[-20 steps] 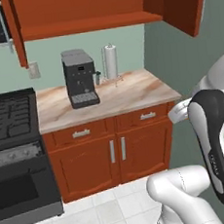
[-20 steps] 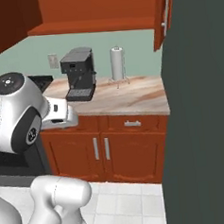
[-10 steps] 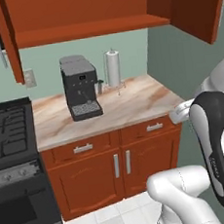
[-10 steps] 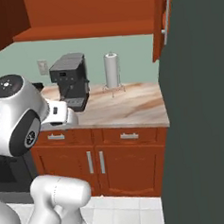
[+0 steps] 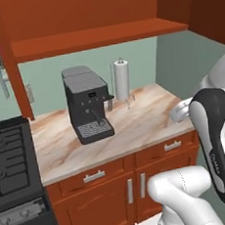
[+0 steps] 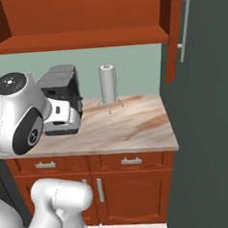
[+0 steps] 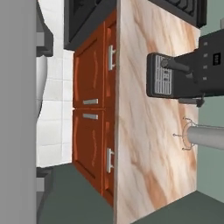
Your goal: Open the cabinet. Pick the bar soap and place it next to the sink. Then close the cabinet.
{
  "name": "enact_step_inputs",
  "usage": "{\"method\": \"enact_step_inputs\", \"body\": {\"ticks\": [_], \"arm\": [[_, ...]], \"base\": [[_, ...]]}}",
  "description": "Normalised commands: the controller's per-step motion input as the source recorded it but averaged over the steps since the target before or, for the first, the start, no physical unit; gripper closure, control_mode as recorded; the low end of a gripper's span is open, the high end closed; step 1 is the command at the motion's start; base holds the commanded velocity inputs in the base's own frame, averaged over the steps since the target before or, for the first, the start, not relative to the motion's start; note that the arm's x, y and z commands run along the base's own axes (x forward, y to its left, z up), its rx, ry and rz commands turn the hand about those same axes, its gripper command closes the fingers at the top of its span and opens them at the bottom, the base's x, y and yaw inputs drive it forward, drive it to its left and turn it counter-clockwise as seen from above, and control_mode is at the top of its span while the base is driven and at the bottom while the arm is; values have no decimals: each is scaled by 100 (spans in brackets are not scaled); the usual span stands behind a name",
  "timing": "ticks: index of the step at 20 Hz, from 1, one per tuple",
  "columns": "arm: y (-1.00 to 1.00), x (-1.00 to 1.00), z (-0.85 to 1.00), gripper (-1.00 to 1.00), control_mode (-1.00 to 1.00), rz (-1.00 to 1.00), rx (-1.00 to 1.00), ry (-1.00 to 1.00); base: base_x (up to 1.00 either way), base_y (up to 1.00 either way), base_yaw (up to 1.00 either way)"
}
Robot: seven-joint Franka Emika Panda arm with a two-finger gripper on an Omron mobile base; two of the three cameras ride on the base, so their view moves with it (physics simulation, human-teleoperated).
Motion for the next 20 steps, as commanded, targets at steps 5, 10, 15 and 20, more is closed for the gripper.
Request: {"method": "enact_step_inputs", "body": {"ticks": [5,10,15,20], "arm": [[0,0,0,-100,100,0,0,0],[0,0,0,-100,100,0,0,0],[0,0,0,-100,100,0,0,0],[0,0,0,-100,100,0,0,0]], "base": [[-48,68,-24],[8,66,-11],[76,6,3],[25,-9,7]]}}
